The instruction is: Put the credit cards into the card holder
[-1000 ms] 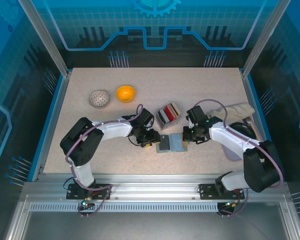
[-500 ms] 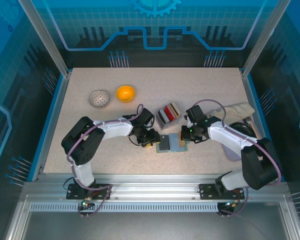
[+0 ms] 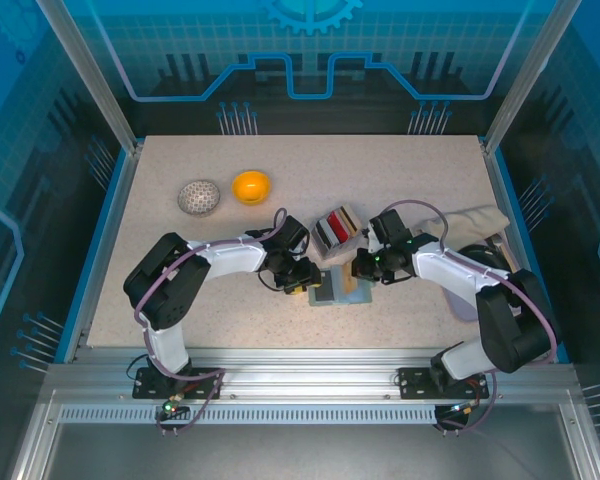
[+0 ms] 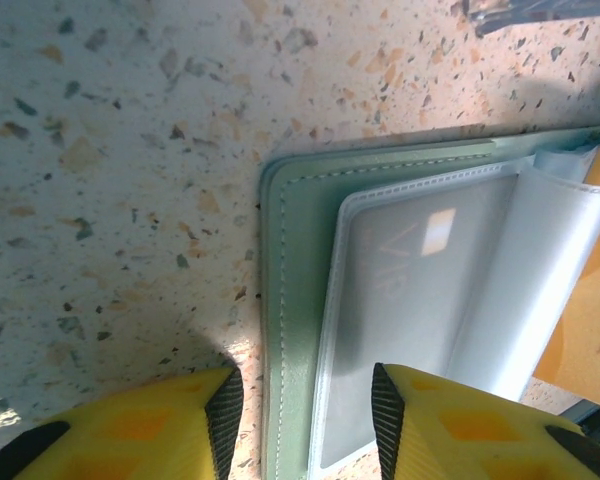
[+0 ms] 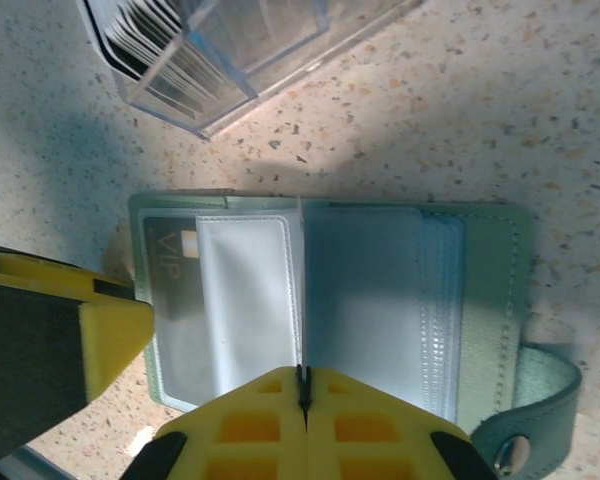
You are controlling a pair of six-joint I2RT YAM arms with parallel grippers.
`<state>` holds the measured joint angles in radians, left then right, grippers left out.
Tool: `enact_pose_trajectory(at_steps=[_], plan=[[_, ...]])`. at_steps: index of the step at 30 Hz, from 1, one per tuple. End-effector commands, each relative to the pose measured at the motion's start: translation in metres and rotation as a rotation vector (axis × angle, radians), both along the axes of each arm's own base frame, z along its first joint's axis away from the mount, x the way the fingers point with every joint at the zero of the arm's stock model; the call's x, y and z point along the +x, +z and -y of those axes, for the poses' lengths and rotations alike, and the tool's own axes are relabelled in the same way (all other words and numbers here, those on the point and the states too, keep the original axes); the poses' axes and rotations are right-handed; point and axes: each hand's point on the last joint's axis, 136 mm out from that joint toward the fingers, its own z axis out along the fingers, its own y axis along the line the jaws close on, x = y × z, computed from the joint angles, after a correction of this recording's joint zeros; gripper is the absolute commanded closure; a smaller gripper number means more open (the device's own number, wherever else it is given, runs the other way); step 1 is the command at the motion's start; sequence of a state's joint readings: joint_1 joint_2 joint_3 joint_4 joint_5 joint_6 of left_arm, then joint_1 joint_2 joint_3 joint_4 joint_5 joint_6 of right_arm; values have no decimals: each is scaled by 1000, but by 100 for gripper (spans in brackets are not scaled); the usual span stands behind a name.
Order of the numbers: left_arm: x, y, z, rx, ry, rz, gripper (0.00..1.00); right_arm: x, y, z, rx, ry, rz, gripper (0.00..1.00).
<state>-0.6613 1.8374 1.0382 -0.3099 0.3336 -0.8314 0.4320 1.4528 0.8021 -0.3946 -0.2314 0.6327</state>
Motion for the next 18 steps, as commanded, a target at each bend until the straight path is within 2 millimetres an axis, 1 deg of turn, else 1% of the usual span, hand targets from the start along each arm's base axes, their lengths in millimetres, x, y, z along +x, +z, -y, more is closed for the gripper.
enact_pose_trajectory(at_steps=[1,7,10,15,18], plan=[[-3,-11,15,-35,-35,10,58,-2,12,-14,86,14,8,96],[0,-7,13,-32,-22,31,59,-1,20,-17,117,4,27,95],[2,-4,10,-22,-10,45,59,-1,21,-24,150,17,18,95],[4,5,-2,12,43,98,59,-1,15,-37,199,27,-13,95],[7,13,-15,43,92,140,56,-1,7,-40,180,28,-23,95]])
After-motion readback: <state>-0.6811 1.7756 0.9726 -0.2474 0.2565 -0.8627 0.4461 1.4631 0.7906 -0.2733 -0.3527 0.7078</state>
